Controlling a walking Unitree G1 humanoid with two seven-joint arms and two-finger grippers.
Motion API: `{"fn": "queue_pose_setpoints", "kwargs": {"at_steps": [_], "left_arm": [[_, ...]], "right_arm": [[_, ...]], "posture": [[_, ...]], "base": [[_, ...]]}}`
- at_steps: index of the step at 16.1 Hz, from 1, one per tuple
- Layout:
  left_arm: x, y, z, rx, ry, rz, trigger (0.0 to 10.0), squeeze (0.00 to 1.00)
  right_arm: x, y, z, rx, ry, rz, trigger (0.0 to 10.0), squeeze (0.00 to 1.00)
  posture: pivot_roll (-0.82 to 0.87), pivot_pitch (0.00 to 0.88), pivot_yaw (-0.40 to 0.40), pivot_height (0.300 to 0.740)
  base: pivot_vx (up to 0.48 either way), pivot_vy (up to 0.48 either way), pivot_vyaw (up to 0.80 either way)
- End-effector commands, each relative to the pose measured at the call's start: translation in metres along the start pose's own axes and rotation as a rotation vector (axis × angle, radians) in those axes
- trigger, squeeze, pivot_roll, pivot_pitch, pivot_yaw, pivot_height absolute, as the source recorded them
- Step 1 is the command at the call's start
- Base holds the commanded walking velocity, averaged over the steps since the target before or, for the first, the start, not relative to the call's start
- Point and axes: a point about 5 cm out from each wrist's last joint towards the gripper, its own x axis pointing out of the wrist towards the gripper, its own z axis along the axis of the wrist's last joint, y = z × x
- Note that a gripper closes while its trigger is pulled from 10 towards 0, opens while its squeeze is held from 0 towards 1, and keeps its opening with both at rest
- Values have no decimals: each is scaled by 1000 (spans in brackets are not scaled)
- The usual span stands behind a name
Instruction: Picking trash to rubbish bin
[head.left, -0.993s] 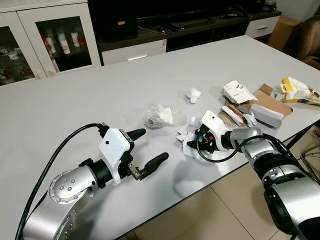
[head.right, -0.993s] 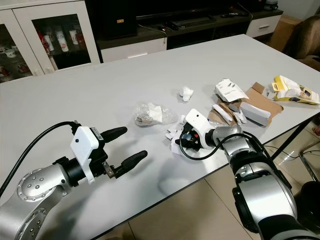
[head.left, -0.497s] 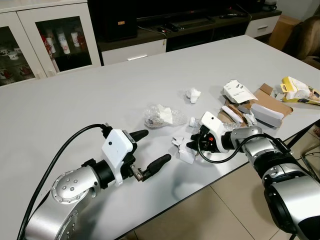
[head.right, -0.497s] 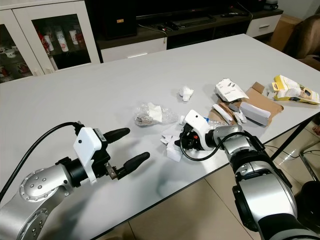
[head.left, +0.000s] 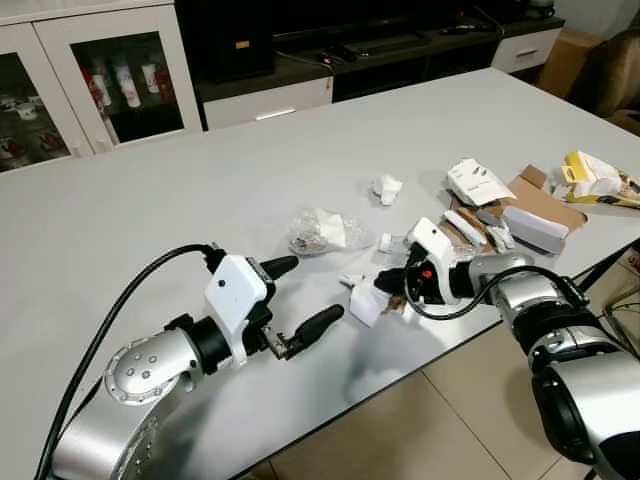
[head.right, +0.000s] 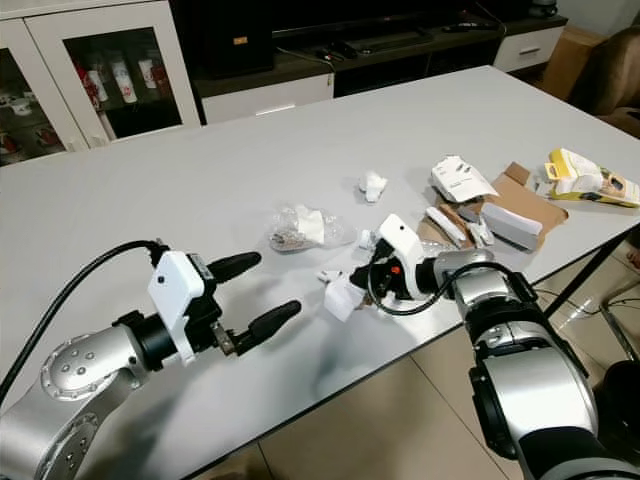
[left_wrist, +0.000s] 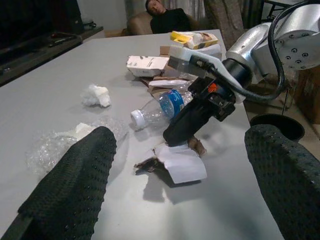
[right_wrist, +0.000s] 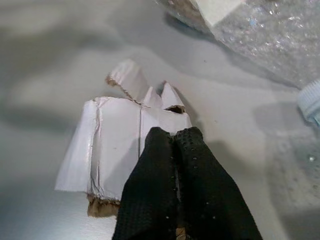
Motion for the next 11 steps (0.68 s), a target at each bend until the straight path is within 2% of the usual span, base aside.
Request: {"fn": "queue_pose_setpoints", "kwargs": {"at_steps": [1, 5, 7, 8, 9, 11], "left_arm": [[0, 3, -1, 6, 3, 5, 10000, 0], [1, 3, -2, 4, -1, 14, 10000, 0], [3, 0, -1, 2, -7, -6, 10000, 0], [2, 2, -2, 5, -1, 7, 10000, 0], [2, 3, -2, 4, -1, 15, 10000, 0], [3, 2, 1, 1, -12, -1, 10000, 0]], "right_arm": [[-8, -4, 15, -9, -50, 15, 0, 0], [-13, -3, 15, -41, -40, 53, 0, 0], [-11, -6, 15, -120, 21, -7, 0, 0], [-9, -6, 16, -76, 22, -29, 10000, 1000], [-8, -6, 18, -32, 16, -6, 10000, 1000], [-8, -6, 25, -37, 9, -3, 10000, 1000]], "posture": [[57, 0, 3, 740], [49, 0, 9, 740], [54, 0, 2, 740], [51, 0, 8, 740], [50, 0, 8, 740], [53, 0, 2, 740]], "base": [[0, 0, 0], [0, 0, 0], [0, 0, 0], [0, 0, 0], [0, 0, 0], [0, 0, 0]]}}
